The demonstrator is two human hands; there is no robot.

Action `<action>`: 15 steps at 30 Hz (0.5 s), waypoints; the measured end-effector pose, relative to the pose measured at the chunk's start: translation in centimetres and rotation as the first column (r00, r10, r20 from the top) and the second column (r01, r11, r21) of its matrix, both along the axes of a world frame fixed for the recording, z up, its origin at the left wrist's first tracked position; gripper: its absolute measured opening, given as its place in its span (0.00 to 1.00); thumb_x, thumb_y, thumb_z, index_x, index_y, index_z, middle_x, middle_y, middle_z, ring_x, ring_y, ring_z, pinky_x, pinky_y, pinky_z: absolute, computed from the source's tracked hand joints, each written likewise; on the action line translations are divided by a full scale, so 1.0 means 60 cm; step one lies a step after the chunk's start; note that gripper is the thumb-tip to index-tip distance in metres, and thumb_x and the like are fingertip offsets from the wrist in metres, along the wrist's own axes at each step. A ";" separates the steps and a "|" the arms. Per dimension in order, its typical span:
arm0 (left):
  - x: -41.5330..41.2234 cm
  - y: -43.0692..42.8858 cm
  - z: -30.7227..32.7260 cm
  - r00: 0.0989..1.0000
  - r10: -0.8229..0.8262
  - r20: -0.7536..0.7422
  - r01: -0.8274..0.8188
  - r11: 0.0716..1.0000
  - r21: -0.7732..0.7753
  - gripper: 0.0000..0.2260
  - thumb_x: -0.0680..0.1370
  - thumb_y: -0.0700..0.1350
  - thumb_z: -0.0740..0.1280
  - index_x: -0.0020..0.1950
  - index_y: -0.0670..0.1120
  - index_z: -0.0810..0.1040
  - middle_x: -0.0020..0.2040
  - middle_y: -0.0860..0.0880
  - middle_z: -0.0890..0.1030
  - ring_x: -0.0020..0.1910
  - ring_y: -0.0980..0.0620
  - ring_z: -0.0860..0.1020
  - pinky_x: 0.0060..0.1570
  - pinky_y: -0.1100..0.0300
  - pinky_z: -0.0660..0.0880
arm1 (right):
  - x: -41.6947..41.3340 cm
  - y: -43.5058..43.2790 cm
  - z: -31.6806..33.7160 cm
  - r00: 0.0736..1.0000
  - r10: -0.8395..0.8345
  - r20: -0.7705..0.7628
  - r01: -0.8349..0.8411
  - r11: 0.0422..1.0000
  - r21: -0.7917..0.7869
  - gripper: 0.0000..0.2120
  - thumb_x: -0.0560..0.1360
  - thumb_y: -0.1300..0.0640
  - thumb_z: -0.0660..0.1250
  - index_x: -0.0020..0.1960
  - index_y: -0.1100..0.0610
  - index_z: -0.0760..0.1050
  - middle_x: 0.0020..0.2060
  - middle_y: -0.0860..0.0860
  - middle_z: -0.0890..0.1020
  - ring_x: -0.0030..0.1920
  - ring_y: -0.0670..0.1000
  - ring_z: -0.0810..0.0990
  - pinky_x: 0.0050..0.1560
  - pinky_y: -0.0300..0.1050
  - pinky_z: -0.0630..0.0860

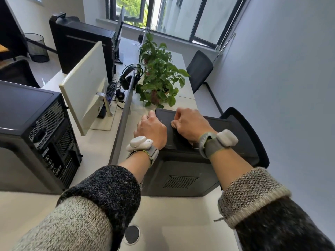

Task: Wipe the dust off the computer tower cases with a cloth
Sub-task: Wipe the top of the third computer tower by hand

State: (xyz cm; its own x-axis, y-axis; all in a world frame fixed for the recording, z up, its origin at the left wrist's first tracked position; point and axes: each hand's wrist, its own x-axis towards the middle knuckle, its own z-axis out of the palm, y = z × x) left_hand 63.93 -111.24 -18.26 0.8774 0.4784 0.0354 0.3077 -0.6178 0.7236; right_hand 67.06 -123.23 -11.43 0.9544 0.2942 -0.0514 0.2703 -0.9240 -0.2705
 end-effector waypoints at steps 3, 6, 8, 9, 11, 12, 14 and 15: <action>-0.004 0.000 -0.002 1.000 -0.014 -0.002 0.014 1.000 0.006 0.13 0.85 0.43 0.54 0.66 0.43 0.72 0.62 0.40 0.76 0.61 0.36 0.76 0.59 0.41 0.74 | -0.018 -0.007 -0.001 1.000 -0.008 -0.019 0.009 0.998 0.063 0.06 0.81 0.46 0.70 0.51 0.48 0.77 0.51 0.52 0.82 0.52 0.56 0.82 0.58 0.59 0.81; -0.007 0.003 -0.004 1.000 -0.014 0.010 0.014 1.000 0.006 0.13 0.85 0.43 0.53 0.67 0.44 0.72 0.62 0.40 0.76 0.62 0.37 0.76 0.60 0.41 0.74 | -0.054 -0.034 -0.007 0.996 0.041 -0.074 -0.033 0.994 0.101 0.06 0.80 0.47 0.71 0.48 0.47 0.77 0.48 0.49 0.83 0.49 0.52 0.82 0.55 0.57 0.83; -0.006 0.004 -0.004 1.000 -0.017 0.010 0.017 1.000 0.002 0.14 0.85 0.43 0.54 0.67 0.44 0.72 0.62 0.40 0.77 0.62 0.37 0.76 0.60 0.41 0.74 | -0.075 -0.048 -0.010 0.994 0.071 -0.085 -0.063 0.994 0.086 0.06 0.80 0.46 0.71 0.48 0.47 0.77 0.48 0.48 0.82 0.48 0.52 0.82 0.55 0.57 0.83; -0.005 0.003 -0.004 1.000 -0.018 0.010 0.018 1.000 0.002 0.14 0.85 0.43 0.54 0.67 0.44 0.72 0.62 0.40 0.77 0.61 0.37 0.76 0.61 0.40 0.75 | -0.078 -0.051 -0.009 0.994 0.072 -0.085 -0.064 0.994 0.088 0.06 0.80 0.46 0.71 0.47 0.46 0.77 0.48 0.48 0.82 0.49 0.52 0.82 0.55 0.57 0.83; -0.004 0.002 -0.002 1.000 -0.013 0.003 0.013 1.000 0.009 0.13 0.85 0.43 0.54 0.66 0.44 0.72 0.62 0.40 0.77 0.62 0.36 0.77 0.61 0.40 0.74 | -0.076 -0.044 -0.003 0.996 0.052 -0.077 -0.046 0.996 0.079 0.07 0.80 0.46 0.70 0.48 0.46 0.76 0.49 0.49 0.82 0.49 0.53 0.82 0.55 0.58 0.82; -0.005 0.002 -0.001 1.000 -0.012 -0.002 0.012 1.000 0.013 0.13 0.85 0.43 0.54 0.66 0.44 0.72 0.62 0.39 0.77 0.62 0.36 0.77 0.61 0.40 0.74 | -0.073 -0.035 0.000 0.998 0.033 -0.056 -0.030 0.998 0.056 0.06 0.80 0.45 0.70 0.49 0.47 0.76 0.49 0.50 0.82 0.50 0.55 0.82 0.56 0.58 0.82; -0.005 0.000 -0.001 1.000 -0.020 -0.002 0.020 1.000 0.009 0.13 0.85 0.43 0.54 0.66 0.43 0.72 0.62 0.39 0.77 0.62 0.36 0.76 0.61 0.40 0.74 | -0.075 -0.019 0.003 1.000 0.001 0.011 -0.001 1.000 -0.017 0.06 0.82 0.46 0.67 0.53 0.48 0.75 0.52 0.51 0.82 0.51 0.58 0.82 0.56 0.58 0.81; -0.005 0.001 -0.002 1.000 -0.019 0.005 0.019 1.000 0.002 0.13 0.85 0.43 0.54 0.66 0.43 0.73 0.62 0.38 0.77 0.62 0.35 0.76 0.62 0.40 0.74 | -0.078 -0.012 0.001 0.999 -0.001 0.044 0.003 0.999 -0.041 0.07 0.83 0.46 0.66 0.54 0.49 0.75 0.53 0.52 0.81 0.52 0.58 0.82 0.56 0.58 0.81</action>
